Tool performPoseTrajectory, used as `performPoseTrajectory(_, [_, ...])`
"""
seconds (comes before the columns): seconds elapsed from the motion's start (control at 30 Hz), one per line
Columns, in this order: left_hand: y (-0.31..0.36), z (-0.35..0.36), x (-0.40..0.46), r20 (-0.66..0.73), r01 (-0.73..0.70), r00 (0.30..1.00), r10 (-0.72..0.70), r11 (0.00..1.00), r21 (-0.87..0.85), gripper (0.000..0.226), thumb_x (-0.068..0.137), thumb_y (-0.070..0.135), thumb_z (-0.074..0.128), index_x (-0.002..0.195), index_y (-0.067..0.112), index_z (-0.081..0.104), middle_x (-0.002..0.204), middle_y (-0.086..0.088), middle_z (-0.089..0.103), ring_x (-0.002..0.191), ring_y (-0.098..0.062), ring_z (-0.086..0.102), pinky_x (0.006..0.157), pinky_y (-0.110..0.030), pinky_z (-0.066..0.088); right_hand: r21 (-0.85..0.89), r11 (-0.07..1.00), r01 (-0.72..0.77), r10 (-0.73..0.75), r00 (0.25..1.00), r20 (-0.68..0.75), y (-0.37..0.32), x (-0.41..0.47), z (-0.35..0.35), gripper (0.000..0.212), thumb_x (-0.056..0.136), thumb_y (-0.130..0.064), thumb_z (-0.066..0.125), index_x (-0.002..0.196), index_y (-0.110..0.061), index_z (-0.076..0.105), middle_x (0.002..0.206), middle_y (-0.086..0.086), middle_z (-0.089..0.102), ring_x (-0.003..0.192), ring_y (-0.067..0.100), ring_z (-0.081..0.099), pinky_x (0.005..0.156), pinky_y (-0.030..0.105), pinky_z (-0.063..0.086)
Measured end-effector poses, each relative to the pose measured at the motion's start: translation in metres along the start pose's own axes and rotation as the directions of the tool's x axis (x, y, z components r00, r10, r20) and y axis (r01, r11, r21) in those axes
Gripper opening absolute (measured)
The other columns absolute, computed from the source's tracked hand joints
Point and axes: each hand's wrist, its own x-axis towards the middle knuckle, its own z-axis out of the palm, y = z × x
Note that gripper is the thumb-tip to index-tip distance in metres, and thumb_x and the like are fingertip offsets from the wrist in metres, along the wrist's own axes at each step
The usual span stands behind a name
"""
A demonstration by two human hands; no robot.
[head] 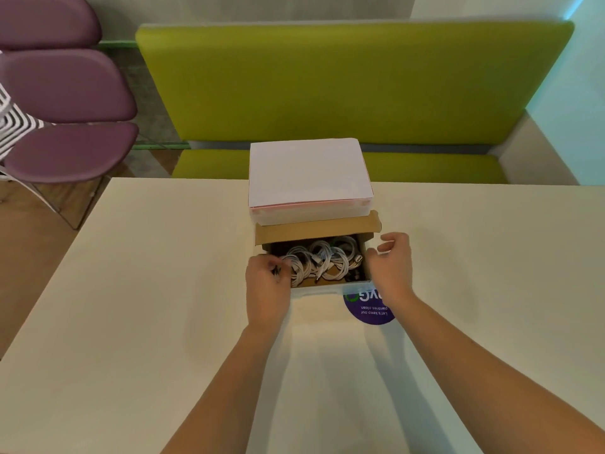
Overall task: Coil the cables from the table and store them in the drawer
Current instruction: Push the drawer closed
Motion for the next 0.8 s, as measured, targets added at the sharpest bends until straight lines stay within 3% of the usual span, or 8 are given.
performPoseTrajectory(0.1, [0.009,-0.008,0.007,-0.003,0.163,0.985,-0.17,0.953,-0.254,0.017,0.097,0.004,0.049,0.109,0.014,0.044,0.097,0.004,0.054,0.09,-0.016,0.057,0.071,-0.015,0.044,0.025,0.998,0.063,-0.064,0.996,0.054,-0.008,0.001,-0.008,0.049,0.093,-0.006,0.052,0.136,-0.027,0.041,0.11,-0.004,0.057,0.079,0.007,0.057,0.057,0.02,0.04])
performPoseTrajectory(0.17, [0.008,-0.012,0.016,0.051,0.256,0.966,-0.254,0.902,-0.348,0.031,0.097,-0.003,0.039,0.12,0.018,0.042,0.097,0.002,0.059,0.092,-0.018,0.06,0.074,-0.02,0.046,0.03,0.993,0.111,-0.114,0.988,0.108,-0.012,0.001,-0.012,0.055,0.096,-0.005,0.045,0.14,-0.037,0.038,0.108,-0.009,0.058,0.084,0.007,0.059,0.059,0.018,0.042])
performPoseTrajectory(0.27, [0.01,-0.02,0.028,0.15,0.403,0.915,-0.374,0.826,-0.395,0.026,0.106,0.024,0.031,0.125,0.022,0.05,0.108,-0.003,0.065,0.092,-0.017,0.062,0.092,-0.038,0.047,0.116,0.983,0.141,-0.162,0.968,0.194,-0.014,-0.001,-0.013,0.045,0.098,-0.019,0.04,0.137,-0.041,0.042,0.114,-0.012,0.059,0.097,0.005,0.06,0.078,0.02,0.05])
performPoseTrajectory(0.37, [0.019,-0.029,0.028,0.26,0.467,0.883,-0.392,0.796,-0.385,0.048,0.107,0.041,0.021,0.131,0.016,0.055,0.126,-0.005,0.058,0.107,-0.019,0.057,0.103,-0.041,0.042,0.172,0.973,0.156,-0.193,0.955,0.225,-0.014,-0.005,-0.015,0.037,0.093,-0.049,0.039,0.128,-0.039,0.049,0.128,-0.008,0.056,0.114,0.01,0.056,0.098,0.033,0.048])
performPoseTrajectory(0.47, [0.022,-0.036,0.023,0.331,0.496,0.864,-0.38,0.755,-0.429,0.071,0.102,0.057,0.01,0.137,0.013,0.053,0.129,-0.003,0.057,0.116,-0.019,0.053,0.111,-0.043,0.034,0.163,0.969,0.185,-0.218,0.951,0.221,-0.016,-0.011,-0.018,0.042,0.089,-0.064,0.043,0.125,-0.042,0.048,0.125,-0.012,0.058,0.112,0.01,0.057,0.092,0.028,0.047])
performPoseTrajectory(0.6, [0.017,-0.045,0.021,0.385,0.508,0.851,-0.358,0.75,-0.424,0.092,0.091,0.071,0.001,0.14,0.012,0.052,0.135,-0.003,0.057,0.124,-0.02,0.053,0.113,-0.045,0.032,0.106,0.976,0.19,-0.21,0.95,0.233,-0.019,-0.011,-0.021,0.031,0.094,-0.05,0.052,0.123,-0.043,0.046,0.116,-0.017,0.055,0.101,0.004,0.056,0.075,0.016,0.041])
performPoseTrajectory(0.7, [0.018,-0.048,0.022,0.432,0.497,0.841,-0.326,0.782,-0.377,0.093,0.086,0.077,0.012,0.139,0.012,0.052,0.135,-0.003,0.057,0.125,-0.02,0.051,0.113,-0.047,0.033,0.099,0.978,0.186,-0.206,0.939,0.275,-0.018,-0.01,-0.022,0.032,0.095,-0.043,0.055,0.125,-0.04,0.044,0.117,-0.012,0.054,0.101,0.005,0.056,0.079,0.02,0.044])
performPoseTrajectory(0.8, [0.02,-0.051,0.02,0.424,0.45,0.852,-0.307,0.844,-0.293,0.096,0.069,0.088,0.049,0.136,0.019,0.051,0.132,0.001,0.058,0.12,-0.018,0.054,0.108,-0.047,0.04,0.097,0.982,0.159,-0.181,0.935,0.305,-0.019,-0.01,-0.022,0.036,0.096,-0.035,0.057,0.129,-0.032,0.043,0.113,-0.008,0.054,0.096,0.006,0.057,0.077,0.023,0.045])
